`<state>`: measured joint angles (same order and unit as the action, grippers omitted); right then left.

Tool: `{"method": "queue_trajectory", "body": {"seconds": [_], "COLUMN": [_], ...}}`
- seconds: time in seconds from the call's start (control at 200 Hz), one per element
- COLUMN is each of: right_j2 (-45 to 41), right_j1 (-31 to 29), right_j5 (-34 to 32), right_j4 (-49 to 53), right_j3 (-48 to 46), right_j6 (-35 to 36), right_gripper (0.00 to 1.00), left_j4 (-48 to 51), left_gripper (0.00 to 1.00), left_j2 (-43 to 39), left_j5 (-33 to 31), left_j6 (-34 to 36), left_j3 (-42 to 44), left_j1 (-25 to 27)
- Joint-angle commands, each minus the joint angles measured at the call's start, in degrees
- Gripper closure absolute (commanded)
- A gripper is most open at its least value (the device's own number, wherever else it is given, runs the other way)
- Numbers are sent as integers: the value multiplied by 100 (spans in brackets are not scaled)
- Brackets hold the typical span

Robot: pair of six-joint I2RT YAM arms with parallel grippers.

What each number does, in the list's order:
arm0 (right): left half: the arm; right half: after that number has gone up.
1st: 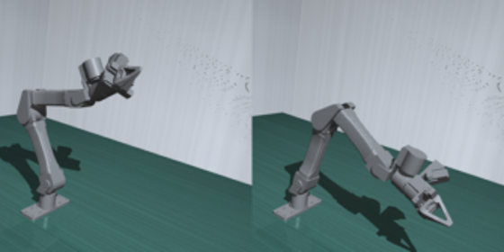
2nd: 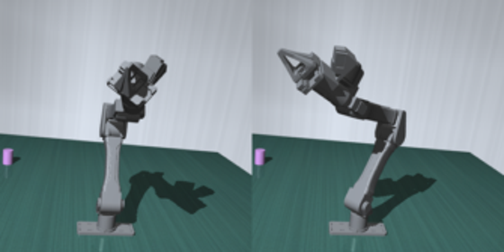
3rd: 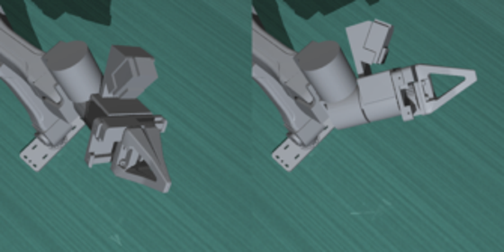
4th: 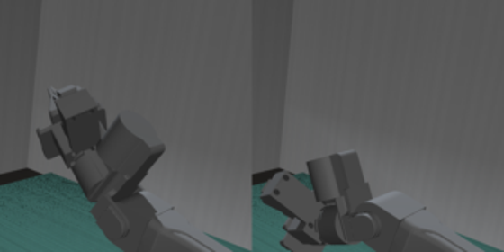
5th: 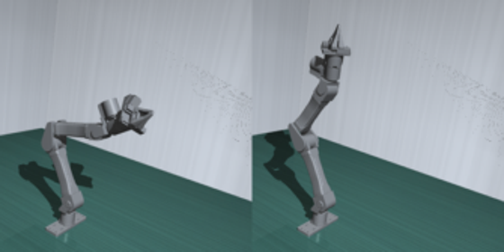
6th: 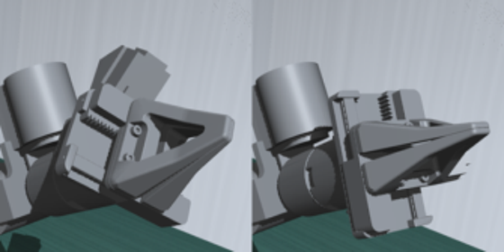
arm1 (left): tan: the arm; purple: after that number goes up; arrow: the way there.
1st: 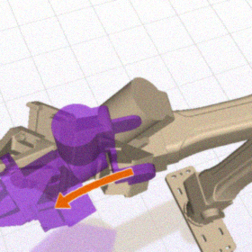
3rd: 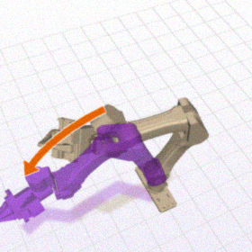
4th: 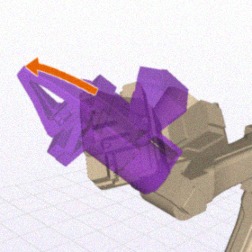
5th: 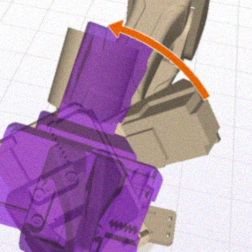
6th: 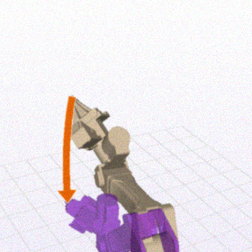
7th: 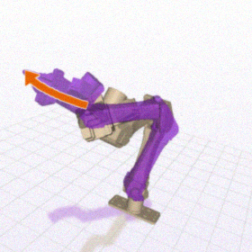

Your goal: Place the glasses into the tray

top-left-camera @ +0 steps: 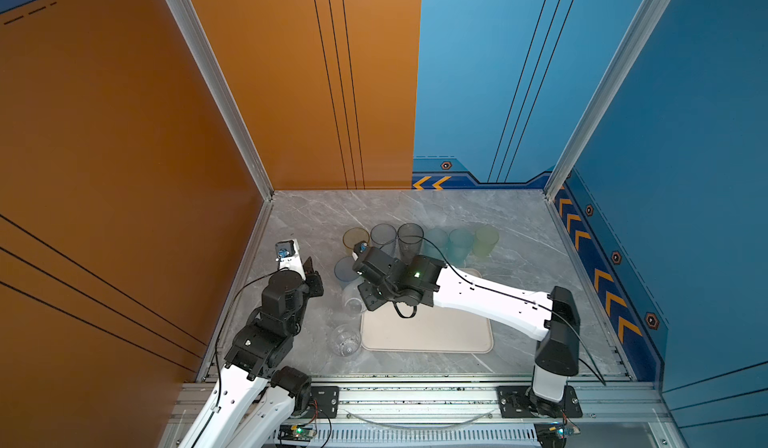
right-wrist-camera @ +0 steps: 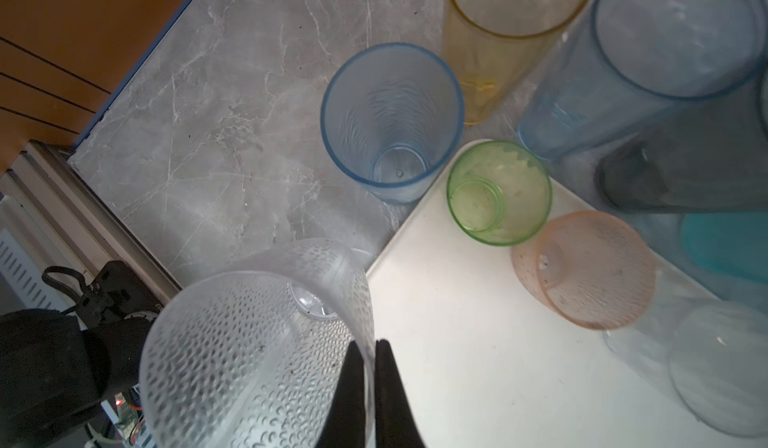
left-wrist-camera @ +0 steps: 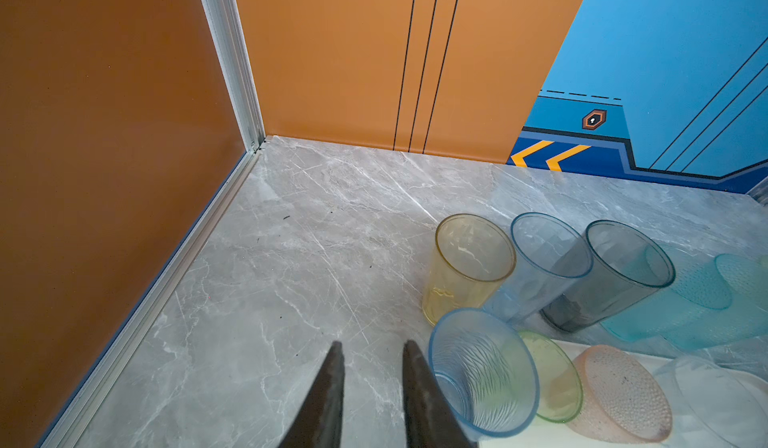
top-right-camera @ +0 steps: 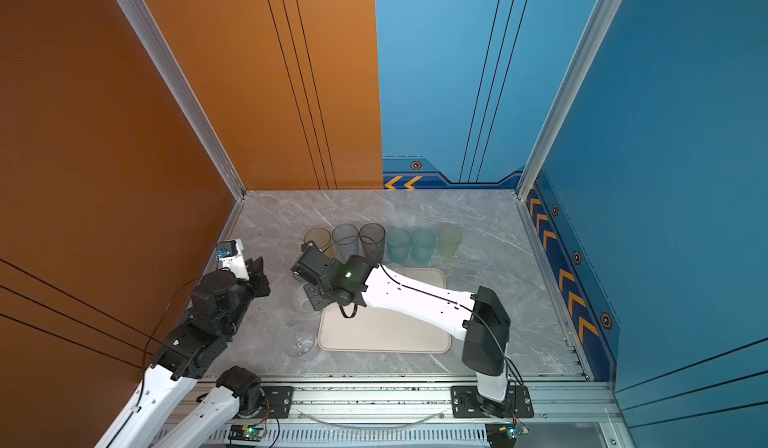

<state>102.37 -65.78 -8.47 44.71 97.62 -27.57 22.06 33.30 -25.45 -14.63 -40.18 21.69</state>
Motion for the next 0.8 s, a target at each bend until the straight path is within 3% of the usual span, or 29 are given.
{"method": "queue_trajectory", "body": {"seconds": [0.0,0.21,0.416,0.576,0.791], "right_j2": [-812,-2043,-2988,-3104,-2709], "right_j1": [163,777,1842,2776,3444], "right_j5": [-608,-1368,-1400,-1217,-1166], "right_j4": [130,536,693,777,778], "right_j3": [-416,-1382,-2235,-2447,-2479], "right_j6": [-168,-330,-402,-178,167], "right_gripper": [99,99,99,99,98], "left_j4": [-62,33,124,228,305], "left_gripper": [74,75,75,76,76], "left_j2": [50,339,637,945,1270], "left_j5": [91,278,404,501,478], "left_j6": [35,66,90,120,209], "left_j3": [36,-125,-286,-506,-752], "left_j1": [-69,-60,-25,49,418]}}
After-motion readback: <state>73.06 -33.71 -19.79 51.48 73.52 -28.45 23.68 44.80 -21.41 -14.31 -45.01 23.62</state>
